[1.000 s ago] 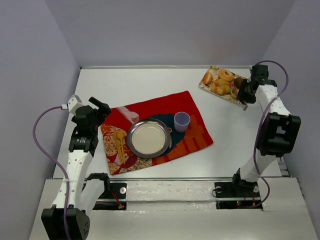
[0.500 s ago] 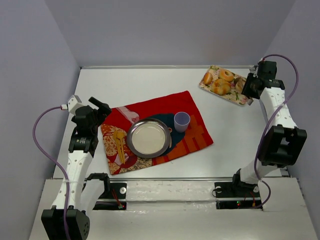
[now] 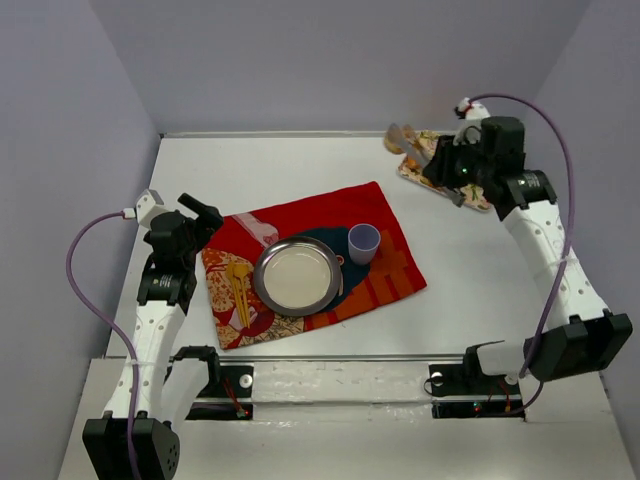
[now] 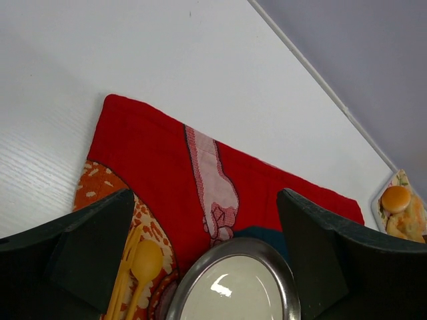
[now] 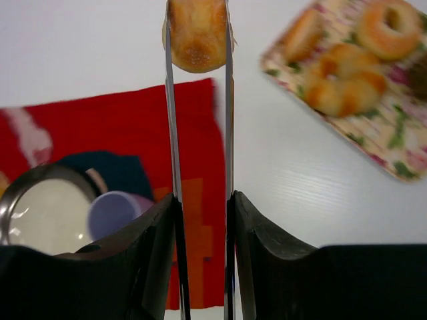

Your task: Place the bread

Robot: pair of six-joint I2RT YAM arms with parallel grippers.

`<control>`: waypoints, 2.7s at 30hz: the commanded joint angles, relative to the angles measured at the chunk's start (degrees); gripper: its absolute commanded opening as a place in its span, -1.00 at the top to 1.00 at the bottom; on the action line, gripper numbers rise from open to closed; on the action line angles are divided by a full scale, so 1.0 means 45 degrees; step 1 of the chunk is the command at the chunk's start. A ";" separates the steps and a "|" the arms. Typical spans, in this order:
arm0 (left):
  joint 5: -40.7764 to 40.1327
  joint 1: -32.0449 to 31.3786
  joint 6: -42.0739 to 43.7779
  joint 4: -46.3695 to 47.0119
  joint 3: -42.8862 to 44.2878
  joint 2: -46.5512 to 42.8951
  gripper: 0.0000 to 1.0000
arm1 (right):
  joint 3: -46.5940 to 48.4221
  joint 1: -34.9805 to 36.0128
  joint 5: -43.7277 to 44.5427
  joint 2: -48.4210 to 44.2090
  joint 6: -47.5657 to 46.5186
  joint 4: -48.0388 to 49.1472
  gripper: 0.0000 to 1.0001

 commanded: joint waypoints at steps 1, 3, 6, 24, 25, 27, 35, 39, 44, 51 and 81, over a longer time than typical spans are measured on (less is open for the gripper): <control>0.0265 0.0021 0.0250 0.0547 -0.0197 -0.0066 -0.98 | -0.0317 0.2925 -0.1597 -0.0978 -0.0870 0.0730 0.75; 0.0304 0.0021 0.0250 0.0566 -0.0197 -0.0066 -0.98 | -0.0746 0.4682 -0.1656 -0.1174 -0.0968 0.0963 0.75; 0.0401 0.0021 0.0270 0.0566 -0.0197 -0.0066 -0.98 | -0.1216 0.7397 -0.1559 -0.1116 -0.1730 0.1179 0.74; 0.0324 0.0021 0.0270 0.0508 -0.0315 -0.0261 -0.98 | -0.2642 1.1050 0.1037 0.1306 -0.0344 0.1550 0.46; 0.0343 0.0021 0.0270 0.0508 -0.0314 -0.0261 -0.98 | -0.2720 1.1050 0.1174 0.1306 -0.0227 0.1531 0.40; 0.0343 0.0021 0.0250 0.0508 -0.0353 -0.0261 -0.98 | -0.2798 1.1050 0.1157 0.1345 -0.0167 0.1472 0.12; 0.0285 0.0021 0.0250 0.0488 -0.0314 -0.0261 -0.98 | -0.2818 1.1050 0.1018 0.1209 0.0067 0.1472 -0.28; 0.0285 0.0021 0.0250 0.0488 -0.0314 -0.0280 -0.98 | -0.2682 1.1050 0.1448 0.1131 0.0300 0.1472 -0.24; 0.0285 0.0041 0.0250 0.0488 -0.0334 -0.0339 -0.98 | -0.1805 1.1050 0.3043 0.0761 0.0633 0.1705 -0.12; 0.0265 0.0021 0.0250 0.0469 -0.0334 -0.0378 -0.98 | -0.0126 0.9686 0.4906 0.0038 0.0262 0.1980 -0.02; -0.0008 0.0021 0.0348 0.0644 -0.0119 -0.0028 -0.98 | 0.0991 -0.1001 0.5238 0.2712 -0.8702 0.1413 0.00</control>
